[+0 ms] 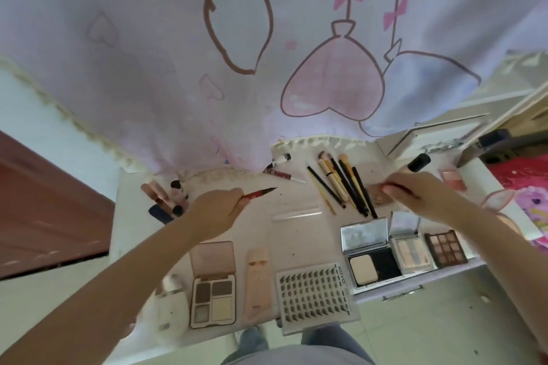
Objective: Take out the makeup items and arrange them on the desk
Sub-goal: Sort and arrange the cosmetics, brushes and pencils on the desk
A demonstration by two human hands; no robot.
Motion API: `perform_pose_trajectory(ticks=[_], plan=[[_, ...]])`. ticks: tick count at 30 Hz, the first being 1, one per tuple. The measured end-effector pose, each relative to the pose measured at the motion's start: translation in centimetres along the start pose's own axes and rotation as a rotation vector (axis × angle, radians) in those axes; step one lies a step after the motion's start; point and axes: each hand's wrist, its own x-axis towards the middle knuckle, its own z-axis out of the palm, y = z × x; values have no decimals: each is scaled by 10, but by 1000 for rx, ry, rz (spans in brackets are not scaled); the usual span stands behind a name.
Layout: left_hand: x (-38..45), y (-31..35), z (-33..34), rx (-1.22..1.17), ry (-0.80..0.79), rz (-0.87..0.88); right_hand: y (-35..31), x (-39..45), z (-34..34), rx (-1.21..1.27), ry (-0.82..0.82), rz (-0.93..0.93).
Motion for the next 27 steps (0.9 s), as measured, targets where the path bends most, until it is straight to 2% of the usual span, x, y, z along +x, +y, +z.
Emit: perform_pose_trajectory(ticks=[5, 9, 14, 27], plan=[[26, 54, 11, -30, 11, 72, 7, 19, 18, 114, 24, -157], [40, 82, 16, -70, 48, 37, 18, 30, 24, 259, 28, -165], [56, 107, 20, -70, 73, -24, 34, 38, 24, 276, -21, -276], [67, 140, 52, -106, -17, -188, 75, 60, 45, 282, -185, -381]])
